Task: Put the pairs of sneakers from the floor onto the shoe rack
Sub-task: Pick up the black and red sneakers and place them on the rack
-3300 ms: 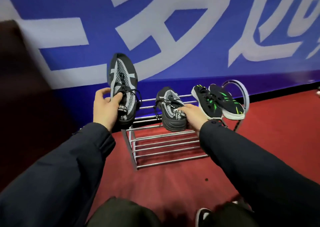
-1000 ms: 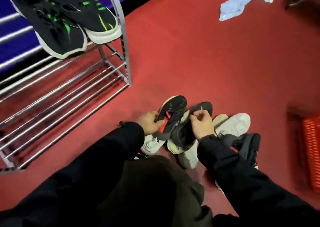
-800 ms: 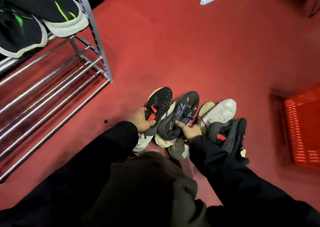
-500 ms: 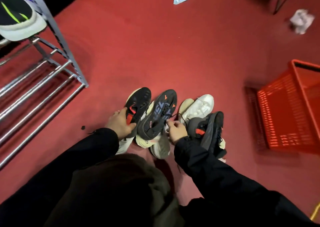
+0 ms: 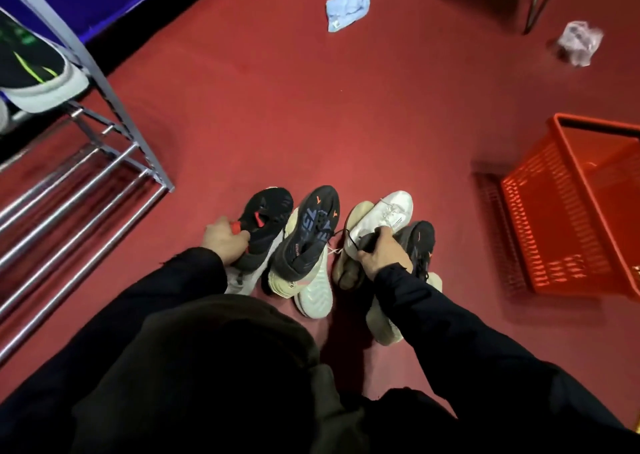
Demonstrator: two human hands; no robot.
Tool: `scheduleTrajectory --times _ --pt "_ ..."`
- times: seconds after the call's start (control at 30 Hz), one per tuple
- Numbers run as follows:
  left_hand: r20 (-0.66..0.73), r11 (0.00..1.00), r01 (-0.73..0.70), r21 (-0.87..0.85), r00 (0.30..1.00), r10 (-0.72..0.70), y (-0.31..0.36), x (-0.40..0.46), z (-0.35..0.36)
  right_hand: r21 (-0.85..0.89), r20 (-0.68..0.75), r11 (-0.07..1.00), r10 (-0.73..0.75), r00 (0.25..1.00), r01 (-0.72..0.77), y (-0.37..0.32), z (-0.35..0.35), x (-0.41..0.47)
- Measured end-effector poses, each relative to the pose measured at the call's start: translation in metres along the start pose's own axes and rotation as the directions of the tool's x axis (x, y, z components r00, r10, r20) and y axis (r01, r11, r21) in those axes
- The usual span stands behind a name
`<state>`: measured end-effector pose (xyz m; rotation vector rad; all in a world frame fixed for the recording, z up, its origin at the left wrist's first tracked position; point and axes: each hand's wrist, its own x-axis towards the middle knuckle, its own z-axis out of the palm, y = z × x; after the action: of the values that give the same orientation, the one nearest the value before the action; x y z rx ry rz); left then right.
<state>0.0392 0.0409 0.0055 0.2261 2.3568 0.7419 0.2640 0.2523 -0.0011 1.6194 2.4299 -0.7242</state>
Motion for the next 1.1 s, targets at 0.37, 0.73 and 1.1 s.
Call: scheduleTrajectory --times 0.37,0.73,1.1 --pt "-0.189 0.903 -0.089 -0.419 0.982 0.009 0.029 -0.037 -0.096 0.358 -0.548 0.643 -0.442 0.71 0.677 -0.114 -0.072 -0.072" --pt "-0.384 0.549 -0.401 -0.733 0.911 0.152 0.025 -0.131 -0.162 0.218 -0.359 0.126 -0.912 0.2 0.968 -0.223 -0.076 -0.153" --pt "-0.802 0.428 -0.706 -0.565 0.591 -0.085 0.003 -0.196 -0.242 0.966 0.234 0.255 -0.809 0.54 -0.037 -0.341 -0.112 -0.231"
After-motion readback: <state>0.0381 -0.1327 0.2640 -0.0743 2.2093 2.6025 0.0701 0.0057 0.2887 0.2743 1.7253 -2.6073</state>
